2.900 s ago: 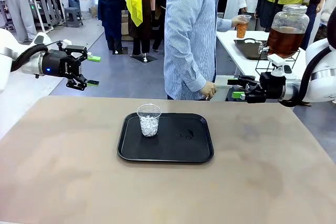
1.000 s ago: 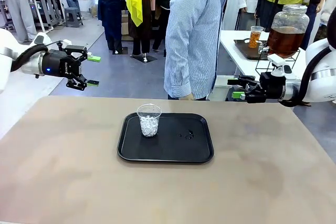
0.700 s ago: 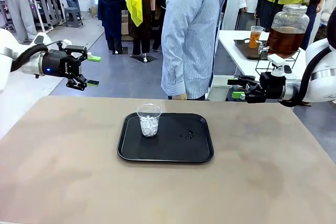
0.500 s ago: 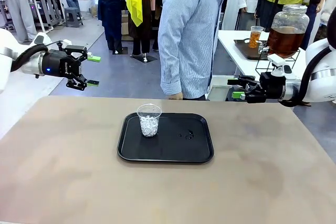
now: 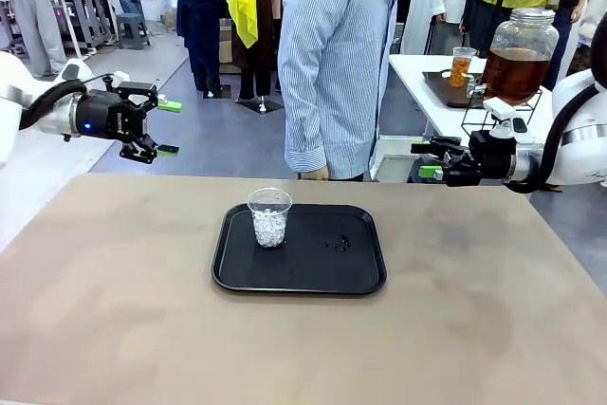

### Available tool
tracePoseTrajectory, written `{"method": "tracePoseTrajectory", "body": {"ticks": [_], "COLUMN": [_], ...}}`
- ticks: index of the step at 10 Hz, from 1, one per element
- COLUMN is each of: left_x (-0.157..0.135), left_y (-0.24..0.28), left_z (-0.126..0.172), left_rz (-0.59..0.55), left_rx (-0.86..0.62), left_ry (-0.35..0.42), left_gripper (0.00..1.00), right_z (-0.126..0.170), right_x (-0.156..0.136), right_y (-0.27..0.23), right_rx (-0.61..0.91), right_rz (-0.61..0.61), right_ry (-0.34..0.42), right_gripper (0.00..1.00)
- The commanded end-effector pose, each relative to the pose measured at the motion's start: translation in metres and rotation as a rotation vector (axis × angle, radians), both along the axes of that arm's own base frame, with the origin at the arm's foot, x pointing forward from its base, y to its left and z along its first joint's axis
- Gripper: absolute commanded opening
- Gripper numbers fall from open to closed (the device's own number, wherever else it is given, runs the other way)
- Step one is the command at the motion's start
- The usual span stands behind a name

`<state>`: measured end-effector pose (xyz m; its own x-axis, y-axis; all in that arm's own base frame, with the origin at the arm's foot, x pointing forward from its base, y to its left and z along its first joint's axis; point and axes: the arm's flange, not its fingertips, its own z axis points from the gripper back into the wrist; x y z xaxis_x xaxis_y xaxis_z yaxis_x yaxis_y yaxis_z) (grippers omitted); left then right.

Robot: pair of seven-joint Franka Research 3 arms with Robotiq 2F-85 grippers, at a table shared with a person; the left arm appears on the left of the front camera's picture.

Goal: Pour the drink into the iced cup.
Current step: Pick up the iced cup indicated by the human and present it to them.

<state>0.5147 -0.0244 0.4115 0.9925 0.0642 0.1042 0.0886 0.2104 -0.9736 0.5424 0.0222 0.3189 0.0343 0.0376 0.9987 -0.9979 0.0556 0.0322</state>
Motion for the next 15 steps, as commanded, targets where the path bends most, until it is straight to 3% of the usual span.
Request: {"method": "tracePoseTrajectory", "body": {"ticks": [1,15], "left_x": [-0.0008,-0.0008], "left_y": [-0.0008,-0.0008], "left_z": [0.0013,0.0013], "left_rz": [0.004,0.004], "left_rx": [0.0,0.0], "left_ry": [-0.003,-0.003], "left_gripper": [1.0,1.0], "right_z": [0.0029,0.0029], "right_x": [0.0011,0.0011], "right_y": [0.0002,0.0002], "right_rx": [0.0,0.0], "right_rz": [0.004,0.004], "right_ry": [-0.002,-0.002], "right_gripper": [1.0,1.0]}}
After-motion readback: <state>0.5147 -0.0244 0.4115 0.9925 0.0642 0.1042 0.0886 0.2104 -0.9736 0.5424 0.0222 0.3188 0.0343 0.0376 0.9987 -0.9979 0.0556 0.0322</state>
